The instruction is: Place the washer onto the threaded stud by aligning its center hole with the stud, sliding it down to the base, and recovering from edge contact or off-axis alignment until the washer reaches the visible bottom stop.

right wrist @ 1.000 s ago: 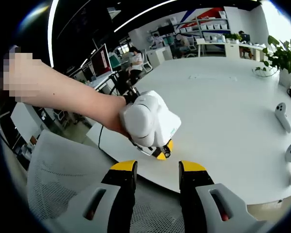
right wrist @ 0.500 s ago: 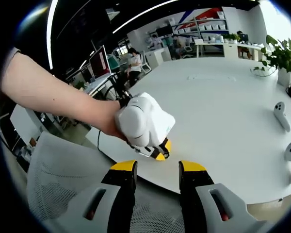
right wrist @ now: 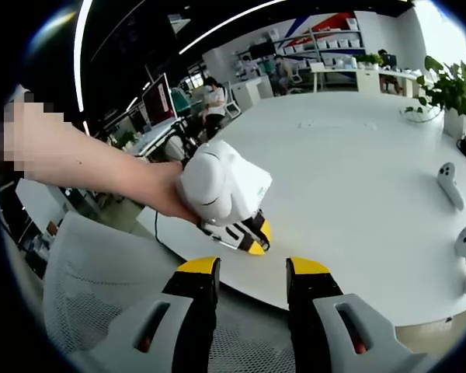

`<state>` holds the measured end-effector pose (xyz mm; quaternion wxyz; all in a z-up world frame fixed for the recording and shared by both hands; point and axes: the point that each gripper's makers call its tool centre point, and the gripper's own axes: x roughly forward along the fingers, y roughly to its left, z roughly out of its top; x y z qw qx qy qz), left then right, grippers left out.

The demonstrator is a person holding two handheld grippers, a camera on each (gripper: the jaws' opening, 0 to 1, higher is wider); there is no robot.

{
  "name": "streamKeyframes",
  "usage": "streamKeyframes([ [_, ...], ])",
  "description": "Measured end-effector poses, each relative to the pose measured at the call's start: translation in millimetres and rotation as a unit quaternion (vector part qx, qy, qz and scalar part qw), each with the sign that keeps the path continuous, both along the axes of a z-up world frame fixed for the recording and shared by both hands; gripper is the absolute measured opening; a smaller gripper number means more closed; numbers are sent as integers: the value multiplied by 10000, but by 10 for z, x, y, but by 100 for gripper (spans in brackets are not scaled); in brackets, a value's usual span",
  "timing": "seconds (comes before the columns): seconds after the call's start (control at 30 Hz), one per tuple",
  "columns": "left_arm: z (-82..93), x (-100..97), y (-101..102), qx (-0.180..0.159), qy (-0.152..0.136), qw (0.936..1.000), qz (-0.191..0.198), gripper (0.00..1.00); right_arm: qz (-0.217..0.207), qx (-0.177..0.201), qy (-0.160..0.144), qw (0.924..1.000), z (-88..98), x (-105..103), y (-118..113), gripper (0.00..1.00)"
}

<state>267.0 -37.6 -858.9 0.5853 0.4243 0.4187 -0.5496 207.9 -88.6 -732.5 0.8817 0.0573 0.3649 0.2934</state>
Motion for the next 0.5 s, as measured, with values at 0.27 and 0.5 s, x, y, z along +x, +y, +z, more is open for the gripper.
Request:
streamKeyframes([
  [0.27, 262, 105, 127, -215, -208, 9993, 226, 8, 24, 0, 3, 10000, 1, -2, 7, 36],
  [0.5, 491, 246, 256, -378, -439, 9973, 453, 8, 47, -3, 2, 10000, 0, -6, 13, 36],
])
